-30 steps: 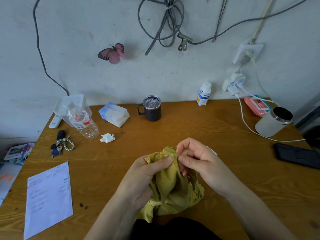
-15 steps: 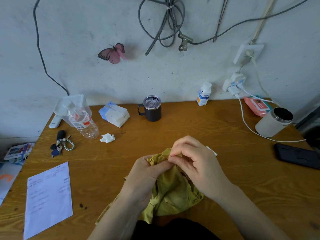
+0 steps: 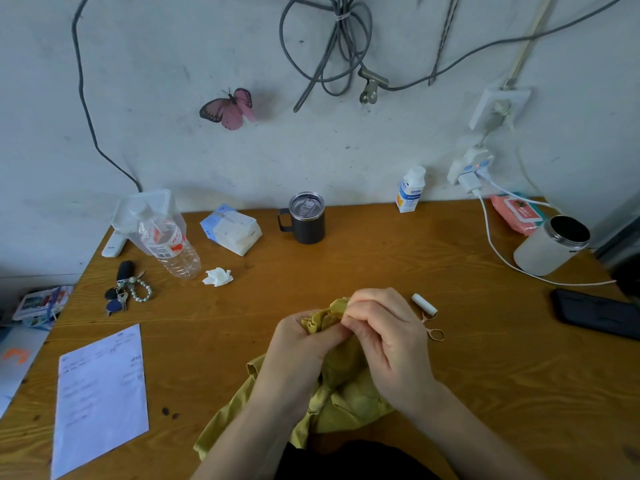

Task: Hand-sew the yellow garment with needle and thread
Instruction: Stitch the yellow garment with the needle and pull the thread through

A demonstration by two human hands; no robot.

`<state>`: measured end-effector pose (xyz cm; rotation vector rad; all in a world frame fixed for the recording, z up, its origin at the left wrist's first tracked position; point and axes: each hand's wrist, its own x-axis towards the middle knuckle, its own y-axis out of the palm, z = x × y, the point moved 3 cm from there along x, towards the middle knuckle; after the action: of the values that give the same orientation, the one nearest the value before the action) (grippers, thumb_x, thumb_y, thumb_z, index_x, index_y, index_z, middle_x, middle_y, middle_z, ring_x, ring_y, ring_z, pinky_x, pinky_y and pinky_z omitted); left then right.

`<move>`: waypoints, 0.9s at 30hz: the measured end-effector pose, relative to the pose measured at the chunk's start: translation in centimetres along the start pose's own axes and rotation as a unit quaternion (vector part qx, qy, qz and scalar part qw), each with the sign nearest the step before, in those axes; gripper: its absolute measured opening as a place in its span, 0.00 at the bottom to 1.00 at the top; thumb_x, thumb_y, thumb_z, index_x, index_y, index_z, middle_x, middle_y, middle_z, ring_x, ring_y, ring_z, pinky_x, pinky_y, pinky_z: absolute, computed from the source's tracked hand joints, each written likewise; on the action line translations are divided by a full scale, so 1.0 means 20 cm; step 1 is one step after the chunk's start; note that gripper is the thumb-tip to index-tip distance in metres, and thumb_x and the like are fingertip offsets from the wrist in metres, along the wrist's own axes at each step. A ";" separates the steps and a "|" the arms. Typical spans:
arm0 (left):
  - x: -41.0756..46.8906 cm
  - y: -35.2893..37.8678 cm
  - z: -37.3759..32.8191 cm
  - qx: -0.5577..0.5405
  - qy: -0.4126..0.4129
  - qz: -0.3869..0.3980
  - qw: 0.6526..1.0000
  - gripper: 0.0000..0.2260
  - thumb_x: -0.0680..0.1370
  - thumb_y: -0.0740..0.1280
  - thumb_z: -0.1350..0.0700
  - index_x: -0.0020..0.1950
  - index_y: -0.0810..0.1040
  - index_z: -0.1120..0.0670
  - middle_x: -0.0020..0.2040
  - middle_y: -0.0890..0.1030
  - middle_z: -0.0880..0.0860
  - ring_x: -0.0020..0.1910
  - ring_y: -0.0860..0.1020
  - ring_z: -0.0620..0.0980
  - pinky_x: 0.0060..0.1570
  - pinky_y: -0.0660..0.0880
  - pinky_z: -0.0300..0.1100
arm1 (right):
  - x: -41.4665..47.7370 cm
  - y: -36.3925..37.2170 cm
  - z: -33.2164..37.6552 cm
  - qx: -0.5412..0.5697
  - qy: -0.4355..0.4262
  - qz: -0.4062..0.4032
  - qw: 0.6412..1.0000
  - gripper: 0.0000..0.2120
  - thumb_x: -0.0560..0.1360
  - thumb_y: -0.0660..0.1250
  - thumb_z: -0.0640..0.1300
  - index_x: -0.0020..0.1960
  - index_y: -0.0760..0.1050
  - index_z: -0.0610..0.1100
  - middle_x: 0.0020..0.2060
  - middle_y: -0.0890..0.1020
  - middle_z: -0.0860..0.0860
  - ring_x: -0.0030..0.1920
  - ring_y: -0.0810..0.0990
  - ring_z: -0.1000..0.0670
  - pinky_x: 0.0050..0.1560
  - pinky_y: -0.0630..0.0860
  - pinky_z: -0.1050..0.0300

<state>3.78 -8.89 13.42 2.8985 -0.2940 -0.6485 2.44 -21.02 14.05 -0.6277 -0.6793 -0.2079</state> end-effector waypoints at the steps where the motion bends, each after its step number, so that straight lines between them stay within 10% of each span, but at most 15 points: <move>1: 0.00 0.00 0.00 0.009 0.004 -0.001 1.000 0.10 0.75 0.68 0.63 0.40 0.76 0.71 0.37 0.80 0.65 0.37 0.79 0.58 0.39 0.80 0.46 | -0.01 0.00 0.00 -0.004 -0.004 -0.010 1.000 0.11 0.76 0.62 0.39 0.39 0.80 0.37 0.40 0.80 0.46 0.40 0.77 0.50 0.38 0.75 0.55; 22: 0.02 0.00 0.09 0.071 -0.051 -0.059 0.994 0.13 0.76 0.69 0.60 0.41 0.76 0.72 0.38 0.78 0.70 0.35 0.77 0.62 0.42 0.78 0.53 | -0.01 0.04 -0.02 -0.039 -0.036 -0.027 0.998 0.10 0.76 0.61 0.39 0.39 0.78 0.38 0.38 0.80 0.47 0.39 0.74 0.53 0.39 0.72 0.63; 27: 0.02 -0.02 0.08 0.037 -0.016 -0.075 0.996 0.11 0.76 0.69 0.58 0.39 0.81 0.65 0.37 0.83 0.64 0.36 0.82 0.57 0.38 0.81 0.46 | 0.05 0.07 -0.07 0.259 0.243 0.052 0.933 0.10 0.80 0.58 0.40 0.43 0.74 0.39 0.33 0.80 0.49 0.29 0.73 0.56 0.30 0.71 0.64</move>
<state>3.47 -8.73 11.86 3.0052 -0.1059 -0.7220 4.47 -20.72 13.29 -0.0886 -0.1987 -0.0709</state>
